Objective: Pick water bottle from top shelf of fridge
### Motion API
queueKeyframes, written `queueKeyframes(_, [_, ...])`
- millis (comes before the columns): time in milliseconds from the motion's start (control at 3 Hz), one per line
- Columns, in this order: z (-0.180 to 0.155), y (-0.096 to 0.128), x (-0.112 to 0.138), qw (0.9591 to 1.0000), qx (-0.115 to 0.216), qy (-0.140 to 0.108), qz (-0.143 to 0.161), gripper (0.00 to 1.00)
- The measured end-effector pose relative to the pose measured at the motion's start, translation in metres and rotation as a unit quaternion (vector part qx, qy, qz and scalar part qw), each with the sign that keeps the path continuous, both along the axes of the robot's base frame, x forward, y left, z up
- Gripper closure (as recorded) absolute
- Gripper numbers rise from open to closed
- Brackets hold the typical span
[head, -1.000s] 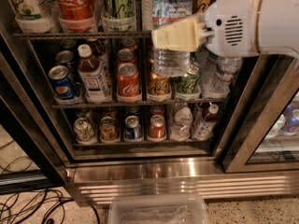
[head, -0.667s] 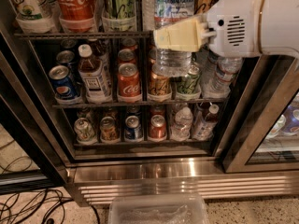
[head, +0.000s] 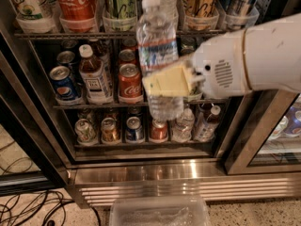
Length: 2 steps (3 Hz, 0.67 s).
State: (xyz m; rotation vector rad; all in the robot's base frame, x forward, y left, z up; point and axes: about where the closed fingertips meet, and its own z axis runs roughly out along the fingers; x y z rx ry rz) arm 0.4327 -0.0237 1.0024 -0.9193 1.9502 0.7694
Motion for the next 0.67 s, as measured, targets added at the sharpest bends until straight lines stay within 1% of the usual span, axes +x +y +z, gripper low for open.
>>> queueKeyframes(333, [-0.0227,0.0155,-0.0278,0.9978,-0.005,0.035,0.056,1.00])
queueKeyframes(667, [-0.0230,0.0164,-0.0307,0.9975,-0.006,0.038,0.060,1.00])
